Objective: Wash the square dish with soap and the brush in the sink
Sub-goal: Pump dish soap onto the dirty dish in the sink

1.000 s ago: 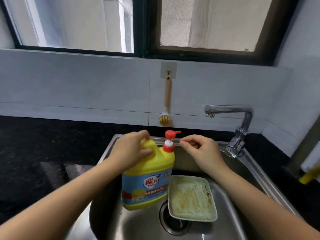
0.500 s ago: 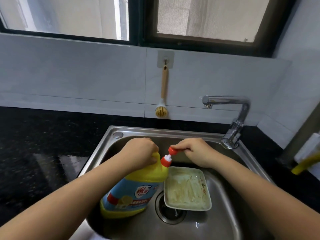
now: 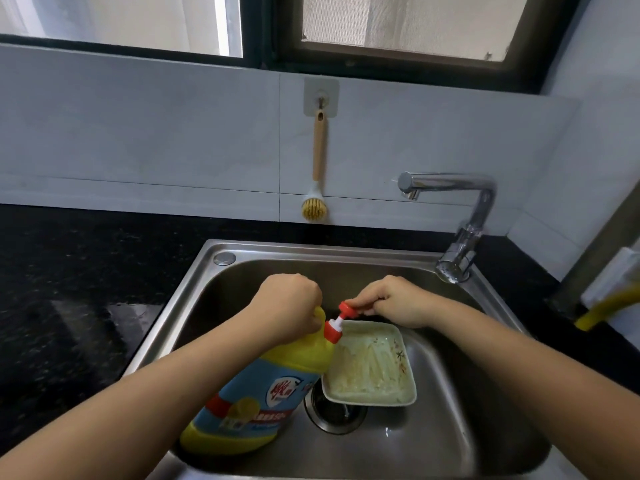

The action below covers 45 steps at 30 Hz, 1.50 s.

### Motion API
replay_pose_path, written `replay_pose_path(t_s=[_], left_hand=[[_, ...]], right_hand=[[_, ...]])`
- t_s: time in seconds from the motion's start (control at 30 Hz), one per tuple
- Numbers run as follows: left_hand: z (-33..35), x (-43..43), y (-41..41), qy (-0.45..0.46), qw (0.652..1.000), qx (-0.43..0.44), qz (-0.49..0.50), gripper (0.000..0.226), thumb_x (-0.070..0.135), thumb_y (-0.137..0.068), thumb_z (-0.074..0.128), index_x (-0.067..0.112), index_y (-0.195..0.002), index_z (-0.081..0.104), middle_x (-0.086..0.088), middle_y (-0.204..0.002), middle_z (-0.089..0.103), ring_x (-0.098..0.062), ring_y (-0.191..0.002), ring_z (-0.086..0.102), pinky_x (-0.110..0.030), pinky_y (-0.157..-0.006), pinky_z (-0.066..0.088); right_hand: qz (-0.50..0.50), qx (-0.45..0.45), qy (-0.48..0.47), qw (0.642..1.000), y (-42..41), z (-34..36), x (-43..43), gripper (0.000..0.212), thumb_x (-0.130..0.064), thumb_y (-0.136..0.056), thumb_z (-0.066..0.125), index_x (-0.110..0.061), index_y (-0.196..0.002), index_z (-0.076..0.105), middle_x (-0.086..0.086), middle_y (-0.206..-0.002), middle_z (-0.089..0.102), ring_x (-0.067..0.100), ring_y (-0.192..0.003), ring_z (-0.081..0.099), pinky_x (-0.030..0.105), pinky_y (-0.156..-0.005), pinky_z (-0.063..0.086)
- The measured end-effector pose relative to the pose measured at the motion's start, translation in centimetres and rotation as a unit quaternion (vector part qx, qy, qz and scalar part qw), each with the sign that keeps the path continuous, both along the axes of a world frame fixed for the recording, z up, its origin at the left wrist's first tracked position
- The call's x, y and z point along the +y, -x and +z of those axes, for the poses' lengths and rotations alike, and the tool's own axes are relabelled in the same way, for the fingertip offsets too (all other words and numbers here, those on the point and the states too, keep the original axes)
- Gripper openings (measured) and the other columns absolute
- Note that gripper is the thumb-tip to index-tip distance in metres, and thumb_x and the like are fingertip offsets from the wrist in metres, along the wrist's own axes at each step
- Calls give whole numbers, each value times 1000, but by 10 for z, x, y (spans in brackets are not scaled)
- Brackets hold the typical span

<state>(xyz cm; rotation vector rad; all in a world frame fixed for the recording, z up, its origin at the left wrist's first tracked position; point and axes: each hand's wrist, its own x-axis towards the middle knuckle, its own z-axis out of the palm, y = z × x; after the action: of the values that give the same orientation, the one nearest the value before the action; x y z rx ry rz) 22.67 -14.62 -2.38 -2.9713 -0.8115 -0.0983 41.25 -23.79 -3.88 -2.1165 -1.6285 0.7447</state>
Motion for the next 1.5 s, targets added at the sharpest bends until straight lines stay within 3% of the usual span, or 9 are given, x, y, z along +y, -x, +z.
replay_pose_path(t_s=[0.1,0.3,0.47,0.67,1.0,1.13,1.27,1.4,1.5], left_hand=[[-1,-1,-2,-2,1000,0,-1,25,27,-84,49,19,-91,72,1,-80,61,-15,-64,50,-23,-57,46],[-2,0,0,-1,1000,-9,1,16,29,-83,50,27,-86,65,4,-84,62,-13,-67,53,-25,-64,52],[0,-2,1,-8,1000,-13,2,28,31,-85,51,20,-103,70,0,-97,69,-17,-83,65,-27,-69,53],[3,0,5,6,1000,-12,11,29,30,-84,51,20,-101,72,5,-83,59,-14,-72,57,-26,-67,52],[19,11,38,58,997,-39,36,41,35,-85,56,30,-126,60,2,-120,65,-15,-98,61,-21,-70,43],[28,15,46,58,993,-92,46,41,38,-83,57,32,-124,60,0,-111,68,-15,-88,59,-23,-68,42],[39,21,52,62,981,-173,59,41,39,-82,61,35,-122,61,-1,-111,67,-18,-99,59,-29,-78,47],[48,32,55,90,952,-280,79,37,39,-78,64,37,-115,64,1,-113,66,-18,-102,57,-32,-82,46],[60,40,54,118,929,-343,70,44,41,-67,56,33,-109,69,-1,-105,69,-18,-94,58,-33,-80,47]], right_hand=[[-12,24,-19,999,1,-8,-4,41,7,-87,51,-20,-110,71,-1,-110,68,11,-105,61,31,-98,48],[8,-11,-22,1000,4,-8,0,42,6,-87,50,-21,-114,69,-3,-110,65,15,-108,58,33,-99,46],[50,-77,7,996,14,-5,4,41,4,-87,50,-18,-118,67,1,-115,63,16,-108,56,32,-97,44],[14,-19,-7,1000,10,-1,5,41,2,-87,54,-24,-116,67,-4,-114,67,10,-106,59,31,-98,47],[-30,51,-115,992,28,20,3,37,0,-86,53,-20,-113,68,-7,-106,68,3,-101,60,20,-93,45],[-86,73,-185,976,28,18,-2,31,-2,-85,59,-26,-101,68,-3,-97,69,11,-87,62,25,-82,47],[-156,135,-201,958,33,16,-4,22,-10,-81,67,-21,-98,58,4,-92,65,15,-81,59,30,-76,47],[-96,165,-127,973,45,11,1,43,-19,-78,75,-21,-115,54,4,-105,65,15,-92,63,28,-82,52],[-44,188,-123,974,54,11,9,68,-19,-74,78,-23,-132,43,-4,-120,59,9,-102,60,18,-77,53]])
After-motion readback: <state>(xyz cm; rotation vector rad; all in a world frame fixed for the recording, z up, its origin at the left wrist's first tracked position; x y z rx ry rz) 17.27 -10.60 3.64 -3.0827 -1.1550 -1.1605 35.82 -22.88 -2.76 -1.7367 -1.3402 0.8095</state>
